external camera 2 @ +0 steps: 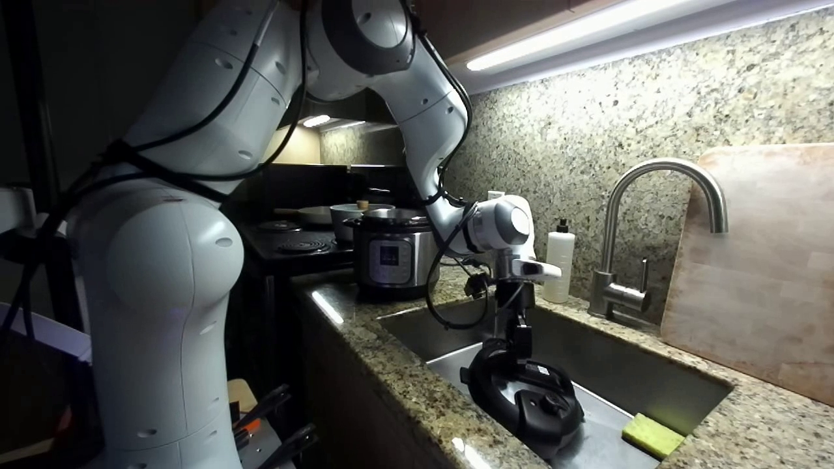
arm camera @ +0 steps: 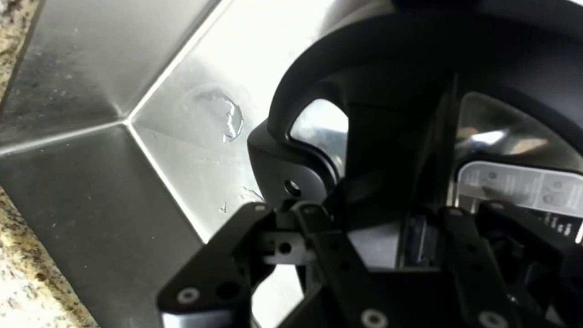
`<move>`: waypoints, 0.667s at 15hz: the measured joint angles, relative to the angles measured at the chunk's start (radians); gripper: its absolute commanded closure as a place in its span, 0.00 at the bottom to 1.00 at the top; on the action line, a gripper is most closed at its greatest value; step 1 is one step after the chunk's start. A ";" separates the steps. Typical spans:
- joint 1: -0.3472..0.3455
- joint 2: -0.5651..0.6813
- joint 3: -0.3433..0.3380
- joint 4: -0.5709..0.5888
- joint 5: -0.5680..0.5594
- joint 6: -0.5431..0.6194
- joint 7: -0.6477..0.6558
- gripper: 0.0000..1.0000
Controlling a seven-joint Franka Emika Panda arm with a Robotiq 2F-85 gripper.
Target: Remove the black lid from the rice cooker and put it inside the sink
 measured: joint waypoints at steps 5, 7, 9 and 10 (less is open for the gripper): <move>-0.024 0.001 -0.008 0.000 0.000 0.000 0.000 0.92; -0.024 0.002 -0.008 0.000 0.000 0.000 0.000 0.92; -0.024 0.002 -0.007 0.000 0.000 0.000 0.000 0.94; -0.024 0.004 -0.006 0.000 0.000 0.001 0.000 0.93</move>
